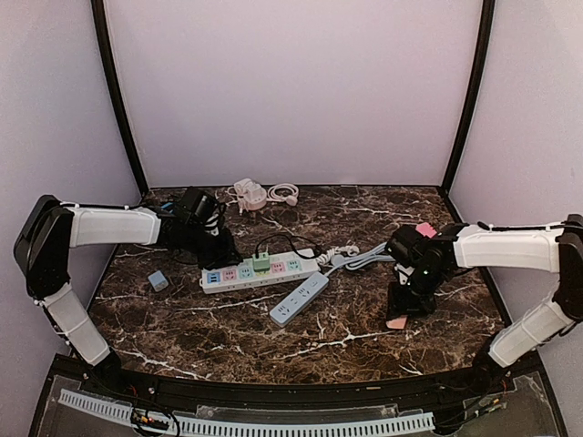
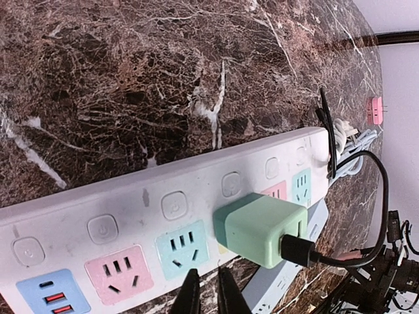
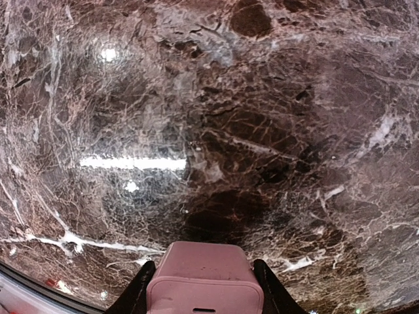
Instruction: Pull the plug off the socket
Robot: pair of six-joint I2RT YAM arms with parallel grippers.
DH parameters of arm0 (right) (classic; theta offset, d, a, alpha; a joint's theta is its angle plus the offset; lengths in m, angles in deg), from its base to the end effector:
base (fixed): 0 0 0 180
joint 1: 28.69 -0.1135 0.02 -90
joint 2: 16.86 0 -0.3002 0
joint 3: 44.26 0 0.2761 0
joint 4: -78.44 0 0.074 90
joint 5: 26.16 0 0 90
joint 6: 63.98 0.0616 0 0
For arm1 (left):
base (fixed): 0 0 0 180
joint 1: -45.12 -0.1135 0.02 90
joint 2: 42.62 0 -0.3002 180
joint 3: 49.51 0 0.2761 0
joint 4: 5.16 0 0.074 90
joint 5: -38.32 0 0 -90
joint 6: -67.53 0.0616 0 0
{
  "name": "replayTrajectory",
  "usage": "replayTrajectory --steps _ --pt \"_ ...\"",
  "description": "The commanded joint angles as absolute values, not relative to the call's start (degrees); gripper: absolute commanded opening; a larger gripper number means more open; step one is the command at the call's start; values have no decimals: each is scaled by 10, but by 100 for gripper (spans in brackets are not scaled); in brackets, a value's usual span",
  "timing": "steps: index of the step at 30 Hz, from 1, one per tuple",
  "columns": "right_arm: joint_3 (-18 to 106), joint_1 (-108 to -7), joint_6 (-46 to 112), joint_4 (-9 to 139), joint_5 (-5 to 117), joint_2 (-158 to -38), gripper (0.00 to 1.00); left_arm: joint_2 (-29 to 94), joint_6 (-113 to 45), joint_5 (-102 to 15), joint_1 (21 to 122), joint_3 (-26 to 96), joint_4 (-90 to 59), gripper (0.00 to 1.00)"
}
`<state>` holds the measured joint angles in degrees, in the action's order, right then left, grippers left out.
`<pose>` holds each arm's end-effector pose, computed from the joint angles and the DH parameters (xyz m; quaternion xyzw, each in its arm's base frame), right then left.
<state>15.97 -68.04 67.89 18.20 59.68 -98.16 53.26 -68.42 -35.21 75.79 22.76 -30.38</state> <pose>0.1926 0.1637 0.1771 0.0192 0.9963 0.0768 0.0339 0.3277 -0.2146 0.2014 -0.0733 0.9250 -0.3209 0.1899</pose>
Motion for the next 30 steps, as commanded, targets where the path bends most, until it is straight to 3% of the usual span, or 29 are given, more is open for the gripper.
replayTrajectory --steps 1,11,22,26,30 --pt "157 -675 670 216 585 -999 31 501 -672 -366 761 214 -331 10" --pt "164 -674 669 237 590 -1014 56 493 -671 -368 761 210 -332 14" --pt "221 -679 662 250 612 -984 66 469 -659 -373 767 203 -335 20" --pt "274 -689 654 304 586 -994 58 464 -651 -395 788 216 -353 24" --pt "323 -697 650 382 531 -1031 35 466 -644 -449 825 240 -385 28"
